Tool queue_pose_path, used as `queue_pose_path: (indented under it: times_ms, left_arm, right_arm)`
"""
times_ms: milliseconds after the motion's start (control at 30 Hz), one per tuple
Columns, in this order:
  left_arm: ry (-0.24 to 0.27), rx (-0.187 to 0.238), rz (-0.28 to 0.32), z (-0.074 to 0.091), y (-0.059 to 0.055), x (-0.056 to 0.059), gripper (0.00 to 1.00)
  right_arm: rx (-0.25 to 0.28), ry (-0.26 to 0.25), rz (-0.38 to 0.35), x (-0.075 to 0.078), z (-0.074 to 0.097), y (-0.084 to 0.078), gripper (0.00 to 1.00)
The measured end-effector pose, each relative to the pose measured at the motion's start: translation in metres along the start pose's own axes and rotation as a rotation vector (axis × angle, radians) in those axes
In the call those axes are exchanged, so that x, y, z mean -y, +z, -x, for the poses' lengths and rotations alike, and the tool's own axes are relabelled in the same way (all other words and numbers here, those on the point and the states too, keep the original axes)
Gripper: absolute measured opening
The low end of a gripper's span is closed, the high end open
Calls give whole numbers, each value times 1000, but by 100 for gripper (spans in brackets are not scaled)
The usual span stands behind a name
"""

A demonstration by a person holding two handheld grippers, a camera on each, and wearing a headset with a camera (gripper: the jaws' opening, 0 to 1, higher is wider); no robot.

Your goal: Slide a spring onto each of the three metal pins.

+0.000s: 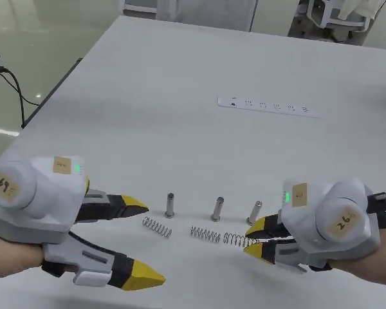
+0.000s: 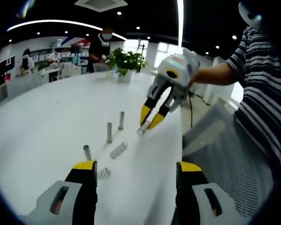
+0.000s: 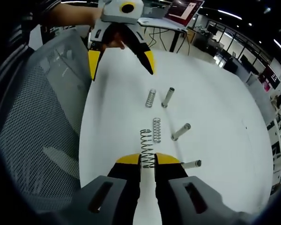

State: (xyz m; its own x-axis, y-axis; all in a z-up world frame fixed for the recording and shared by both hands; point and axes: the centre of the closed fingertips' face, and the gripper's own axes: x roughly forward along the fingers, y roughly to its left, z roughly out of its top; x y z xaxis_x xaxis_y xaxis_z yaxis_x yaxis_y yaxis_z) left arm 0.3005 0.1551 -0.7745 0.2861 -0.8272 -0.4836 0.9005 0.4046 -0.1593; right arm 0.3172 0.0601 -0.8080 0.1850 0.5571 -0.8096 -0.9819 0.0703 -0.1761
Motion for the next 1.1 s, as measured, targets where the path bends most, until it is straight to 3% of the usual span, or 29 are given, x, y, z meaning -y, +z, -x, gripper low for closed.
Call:
queue_pose_path:
  times_ms: [267,633,967,1100]
  left_arm:
    - [-65,27,-29,-30,19,6,49]
    - [-110,81,-38,-56,32,12,31]
    - [-147,83,-72,-71,29,20,16]
    - [-147,97,-58,-74,30,21,10]
  right_arm:
    - [26,-1,16,-2,3,16,8]
    - [37,-5,29,-3,7,26,8]
    - [31,0,34,-7,10,24,8]
    - [35,1,29,-7,12,25,8]
